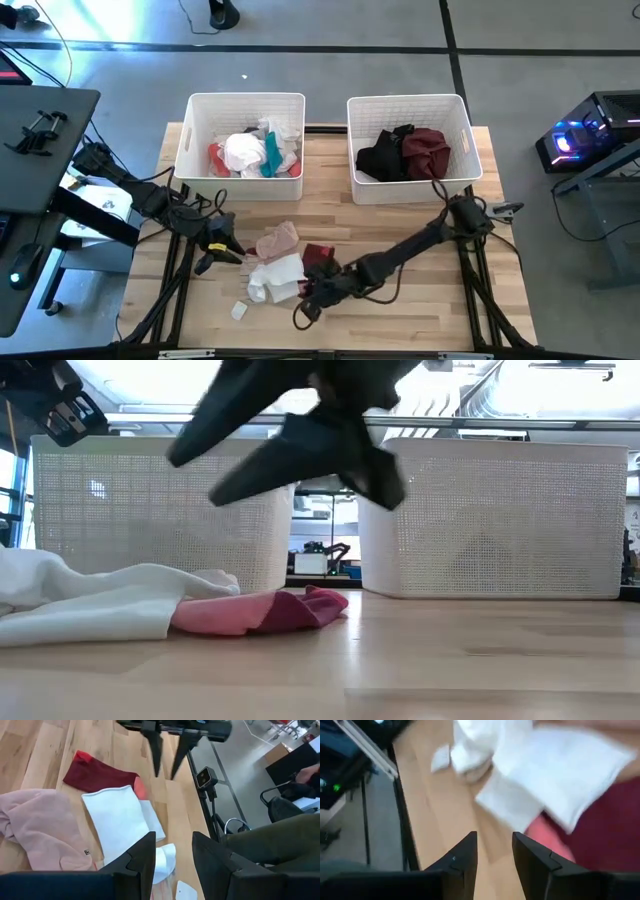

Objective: Sort clothes
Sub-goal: Put the dark red sock into the right white laundry bin

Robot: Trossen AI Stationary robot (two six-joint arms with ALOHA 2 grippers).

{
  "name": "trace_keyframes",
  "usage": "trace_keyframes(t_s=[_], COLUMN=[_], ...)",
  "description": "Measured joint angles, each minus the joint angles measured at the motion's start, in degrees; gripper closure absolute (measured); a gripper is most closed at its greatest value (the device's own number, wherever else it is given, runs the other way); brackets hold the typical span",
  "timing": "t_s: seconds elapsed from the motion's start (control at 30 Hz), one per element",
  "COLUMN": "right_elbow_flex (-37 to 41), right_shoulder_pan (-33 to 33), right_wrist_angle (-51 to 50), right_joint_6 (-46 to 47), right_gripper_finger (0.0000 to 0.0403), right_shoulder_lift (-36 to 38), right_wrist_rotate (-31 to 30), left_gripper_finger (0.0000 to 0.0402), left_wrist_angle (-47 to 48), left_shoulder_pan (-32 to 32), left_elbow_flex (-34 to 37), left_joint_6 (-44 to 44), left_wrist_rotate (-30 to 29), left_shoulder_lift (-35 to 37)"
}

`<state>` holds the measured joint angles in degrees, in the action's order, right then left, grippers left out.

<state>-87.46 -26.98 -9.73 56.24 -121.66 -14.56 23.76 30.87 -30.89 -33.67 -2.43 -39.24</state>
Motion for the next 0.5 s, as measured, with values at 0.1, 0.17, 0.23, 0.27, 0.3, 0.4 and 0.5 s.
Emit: trace_keyframes(t_s=[0.1, 0.17, 0.23, 0.27, 0.3, 0.4, 0.5], right_elbow_flex=[1.22, 1.01, 0.9, 0.9, 0.9, 0.9, 0.9], right_shoulder_pan=[0.45, 1.12, 1.98, 2.43, 2.85, 3.9, 4.47], right_wrist_angle=[1.25, 0.34, 0.6, 0.54, 0.42, -1.46, -4.17], right_joint_6=[-5.38, -7.25, -8.7, -9.9, -10.88, -13.14, -17.74], right_gripper_finger=[0.0292, 0.0287, 0.0277, 0.027, 0.0262, 0.023, 0.02], right_shoulder_lift=[-0.23, -0.23, -0.14, -0.14, -0.16, -0.16, -0.16], right_wrist_rotate=[-1.53, -1.47, -0.75, -0.07, 0.53, 1.23, 1.15], left_gripper_finger=[0.0287, 0.0287, 0.0287, 0.0287, 0.0287, 0.0287, 0.0287], left_wrist_angle=[0.36, 0.48, 0.39, 0.42, 0.38, 0.34, 0.33], left_shoulder_pan=[0.0, 0.0, 0.0, 0.0, 0.0, 0.0, 0.0], left_elbow_flex=[0.0, 0.0, 0.0, 0.0, 0.0, 0.0, 0.0], left_joint_6=[0.46, 0.43, 0.44, 0.44, 0.44, 0.4, 0.28], left_wrist_rotate=[0.0, 0.0, 0.0, -0.01, -0.17, -0.96, -1.05], left_shoulder_lift=[-0.14, -0.35, -0.73, -0.96, -1.33, -2.26, -3.29])
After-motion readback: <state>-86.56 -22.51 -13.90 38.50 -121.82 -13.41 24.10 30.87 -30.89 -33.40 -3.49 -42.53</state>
